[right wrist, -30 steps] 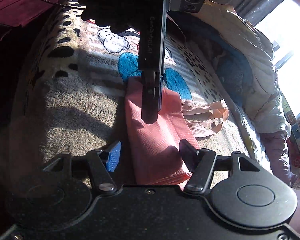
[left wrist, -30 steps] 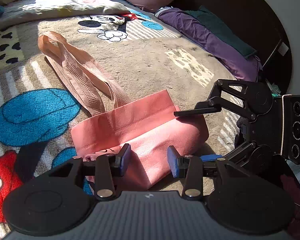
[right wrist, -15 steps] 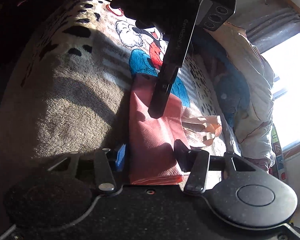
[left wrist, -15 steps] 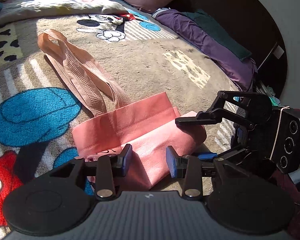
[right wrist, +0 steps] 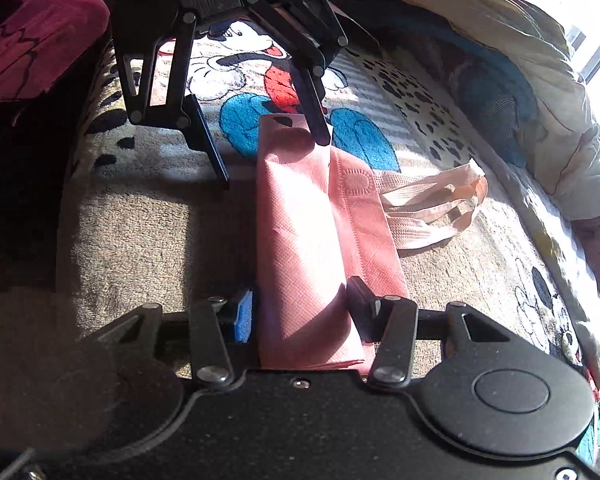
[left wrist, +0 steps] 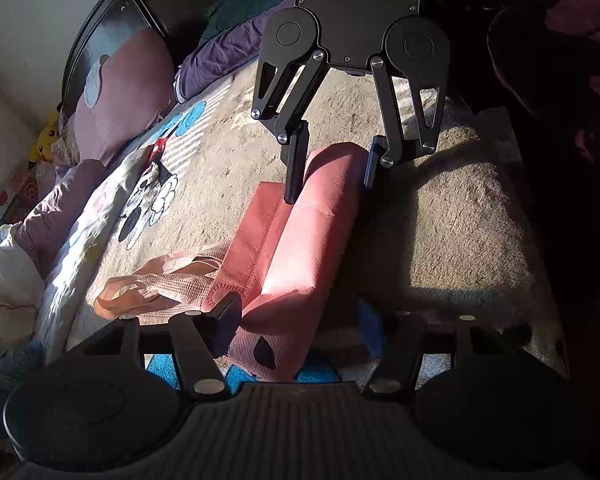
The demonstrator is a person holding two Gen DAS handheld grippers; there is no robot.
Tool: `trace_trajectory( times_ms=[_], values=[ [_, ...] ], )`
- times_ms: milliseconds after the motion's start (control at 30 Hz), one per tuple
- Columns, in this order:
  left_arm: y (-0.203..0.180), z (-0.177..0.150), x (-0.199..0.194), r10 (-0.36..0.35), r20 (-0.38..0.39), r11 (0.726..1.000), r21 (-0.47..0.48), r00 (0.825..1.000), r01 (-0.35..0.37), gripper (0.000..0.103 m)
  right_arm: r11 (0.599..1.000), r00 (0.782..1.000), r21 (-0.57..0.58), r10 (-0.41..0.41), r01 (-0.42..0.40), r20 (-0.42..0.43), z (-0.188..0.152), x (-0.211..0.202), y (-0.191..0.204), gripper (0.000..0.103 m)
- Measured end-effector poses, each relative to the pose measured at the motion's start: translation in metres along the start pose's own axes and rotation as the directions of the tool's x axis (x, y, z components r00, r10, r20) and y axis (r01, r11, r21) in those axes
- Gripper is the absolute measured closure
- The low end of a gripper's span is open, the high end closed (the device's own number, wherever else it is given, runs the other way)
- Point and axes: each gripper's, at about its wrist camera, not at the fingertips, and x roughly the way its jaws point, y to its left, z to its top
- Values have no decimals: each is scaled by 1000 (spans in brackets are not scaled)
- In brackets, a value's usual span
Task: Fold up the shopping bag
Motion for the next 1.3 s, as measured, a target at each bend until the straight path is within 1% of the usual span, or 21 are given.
trace_trajectory(
  times_ms=[33, 133, 233, 300, 400, 433, 533, 600, 667, 767, 800, 833, 900, 933, 1000, 1067, 1100, 1133, 1167, 1233, 1300],
  values=[
    [6, 0, 1, -39, -6, 998, -51, 999, 38, 65, 1000, 1000, 14, 21, -21, 2, 1, 1, -5, 54],
    [22, 0, 4, -155, -13, 967, -205, 988, 149, 66, 985, 995, 141, 98, -101, 33, 0, 3, -24, 54],
    [39, 1, 8, -269, -1, 901, -353, 963, 251, 66, 900, 967, 355, 223, -253, 124, -13, 1, -42, 54],
    [48, 0, 10, -344, 17, 839, -444, 939, 315, 66, 792, 925, 479, 321, -380, 202, -25, 0, -46, 54],
    [58, -7, 13, -456, 64, 725, -551, 888, 412, 66, 560, 851, 645, 400, -520, 339, -54, 8, -51, 54],
    [67, -11, 18, -484, 91, 675, -594, 870, 438, 66, 494, 837, 682, 397, -540, 376, -62, 9, -51, 54],
    [86, -27, 34, -525, 166, 554, -677, 835, 484, 64, 337, 826, 761, 339, -554, 451, -82, 11, -47, 54],
    [96, -41, 44, -529, 225, 468, -726, 818, 503, 64, 248, 830, 800, 289, -547, 478, -89, 14, -47, 56],
    [97, -50, 45, -497, 269, 431, -749, 825, 503, 63, 178, 839, 827, 238, -533, 490, -93, 16, -46, 57],
    [91, -57, 39, -398, 306, 439, -765, 865, 472, 60, 72, 849, 853, 171, -517, 500, -99, 19, -46, 58],
    [88, -58, 36, -360, 314, 454, -764, 879, 458, 57, 52, 850, 856, 164, -514, 501, -99, 20, -46, 58],
    [81, -56, 31, -310, 314, 499, -750, 898, 434, 54, 33, 851, 859, 161, -511, 500, -98, 21, -47, 58],
    [68, -54, 22, -219, 309, 566, -733, 926, 378, 52, 7, 854, 867, 176, -499, 490, -95, 23, -50, 59],
    [59, -51, 16, -162, 292, 600, -730, 943, 329, 47, 2, 854, 870, 190, -493, 483, -91, 24, -52, 58],
    [41, -36, 1, -18, 219, 713, -681, 975, 166, 43, -4, 856, 877, 217, -481, 470, -86, 26, -58, 58],
    [23, -19, -13, 125, 158, 788, -616, 979, -1, 43, -24, 853, 882, 243, -471, 462, -83, 28, -64, 58],
    [14, -10, -21, 198, 144, 816, -572, 970, -82, 43, -34, 850, 882, 255, -470, 462, -82, 30, -66, 58],
    [2, -2, -28, 268, 160, 842, -517, 950, -151, 43, -36, 847, 884, 270, -466, 458, -81, 32, -69, 58],
    [-7, 6, -32, 307, 178, 864, -464, 935, -196, 43, -32, 847, 886, 281, -462, 452, -79, 33, -71, 58],
    [-15, 13, -25, 232, 196, 918, -368, 953, -148, 44, -16, 849, 893, 300, -450, 434, -71, 33, -75, 58],
    [-24, 15, -11, 211, 180, 944, -293, 961, -152, 43, -16, 852, 898, 307, -441, 424, -66, 36, -78, 57]
  ],
)
